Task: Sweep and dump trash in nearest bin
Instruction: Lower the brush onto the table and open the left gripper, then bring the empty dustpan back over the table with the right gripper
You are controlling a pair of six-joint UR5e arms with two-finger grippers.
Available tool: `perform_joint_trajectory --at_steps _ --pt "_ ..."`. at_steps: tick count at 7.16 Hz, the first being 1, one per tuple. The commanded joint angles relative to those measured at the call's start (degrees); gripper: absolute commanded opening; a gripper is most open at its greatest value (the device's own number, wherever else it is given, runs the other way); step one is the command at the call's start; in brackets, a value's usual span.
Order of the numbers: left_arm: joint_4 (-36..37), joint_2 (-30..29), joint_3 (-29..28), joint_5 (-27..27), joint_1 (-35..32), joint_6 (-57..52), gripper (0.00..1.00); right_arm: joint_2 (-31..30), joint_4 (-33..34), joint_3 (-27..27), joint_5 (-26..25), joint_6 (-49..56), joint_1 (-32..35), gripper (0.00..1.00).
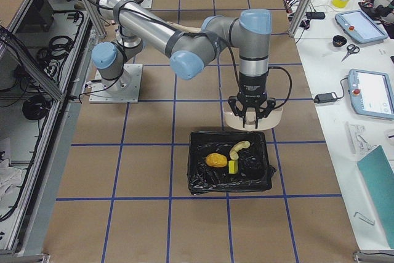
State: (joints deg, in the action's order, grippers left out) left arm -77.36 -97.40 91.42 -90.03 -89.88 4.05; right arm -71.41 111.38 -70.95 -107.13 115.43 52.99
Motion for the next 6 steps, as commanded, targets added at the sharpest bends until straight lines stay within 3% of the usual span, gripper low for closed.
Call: perform_joint_trajectory --at_steps 1,4,6 --pt "-1.8 2.3 0.3 -0.7 4.4 -7.6 1.0 -1.3 -3.9 0.1 0.8 -12.2 9.6 0.0" --pt "-4.3 5.5 0.5 0.2 4.3 -7.3 1.0 -0.2 -6.7 -0.2 9.2 -30.5 18.6 0.0" --pt "-5.4 7.1 1.0 5.2 4.2 -7.4 1.0 1.5 -6.8 -0.3 9.2 -48.6 28.0 0.0"
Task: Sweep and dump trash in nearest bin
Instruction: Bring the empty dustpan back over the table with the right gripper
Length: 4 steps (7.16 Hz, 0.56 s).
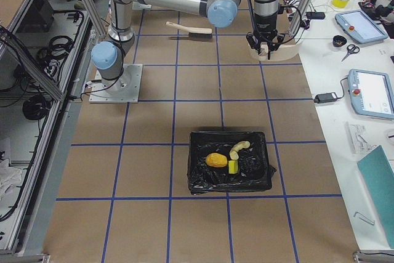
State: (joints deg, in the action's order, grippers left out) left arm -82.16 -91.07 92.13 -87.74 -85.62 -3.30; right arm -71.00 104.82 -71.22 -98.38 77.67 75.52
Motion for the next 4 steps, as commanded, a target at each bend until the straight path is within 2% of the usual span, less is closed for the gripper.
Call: perform_joint_trajectory --at_steps 1,3,4 --pt "-0.7 1.2 0.7 2.7 -0.1 -0.1 1.0 1.5 -2.0 -0.1 0.5 -21.1 9.0 0.0" --pt "-1.1 1.3 2.1 2.0 0.0 -0.1 1.0 2.8 -6.2 -0.1 3.3 -37.4 14.0 0.0" --pt "-1.0 1.3 2.0 1.3 0.2 -0.1 1.0 3.6 -8.6 -0.2 7.7 -47.0 15.9 0.0"
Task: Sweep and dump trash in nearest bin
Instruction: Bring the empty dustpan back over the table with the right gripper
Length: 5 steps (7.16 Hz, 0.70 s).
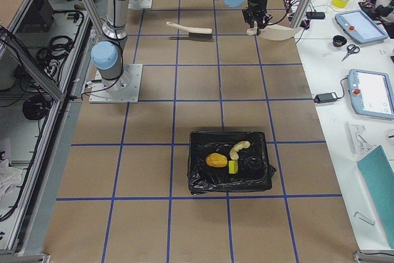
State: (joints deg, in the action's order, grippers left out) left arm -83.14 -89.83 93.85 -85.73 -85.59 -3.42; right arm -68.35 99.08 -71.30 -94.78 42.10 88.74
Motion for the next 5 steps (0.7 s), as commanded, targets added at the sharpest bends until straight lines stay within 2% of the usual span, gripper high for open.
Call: perform_joint_trajectory --at_steps 1,4,5 --pt "0.0 0.2 0.4 -0.7 0.1 0.0 1.0 1.9 -4.1 -0.2 7.6 -20.8 4.5 0.0" --pt "-0.1 0.3 0.4 -0.7 0.2 0.0 1.0 5.1 -4.3 -0.2 9.9 -49.9 12.1 0.0" --pt "-0.1 0.3 0.4 -0.7 0.2 0.0 1.0 5.8 -3.8 -0.3 9.9 -54.6 13.8 0.0"
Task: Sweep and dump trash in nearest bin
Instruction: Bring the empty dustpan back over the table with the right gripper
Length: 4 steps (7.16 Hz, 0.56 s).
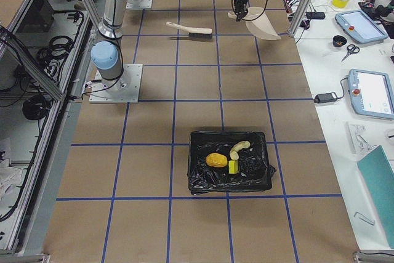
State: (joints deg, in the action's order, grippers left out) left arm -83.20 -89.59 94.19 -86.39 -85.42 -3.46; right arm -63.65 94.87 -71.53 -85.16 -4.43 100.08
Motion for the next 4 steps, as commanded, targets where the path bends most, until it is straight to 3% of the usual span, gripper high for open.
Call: perform_joint_trajectory --at_steps 1,3,4 --pt "0.0 0.0 0.0 0.0 0.1 -0.1 1.0 1.6 0.4 -0.3 0.3 -10.3 4.0 0.0" --pt "0.0 0.0 0.0 0.0 -0.1 -0.1 1.0 2.7 1.3 -1.3 -0.4 -13.1 6.6 0.0" --pt "0.0 0.0 0.0 0.0 -0.1 -0.1 1.0 2.7 5.6 -4.3 -0.7 -13.1 6.9 0.0"
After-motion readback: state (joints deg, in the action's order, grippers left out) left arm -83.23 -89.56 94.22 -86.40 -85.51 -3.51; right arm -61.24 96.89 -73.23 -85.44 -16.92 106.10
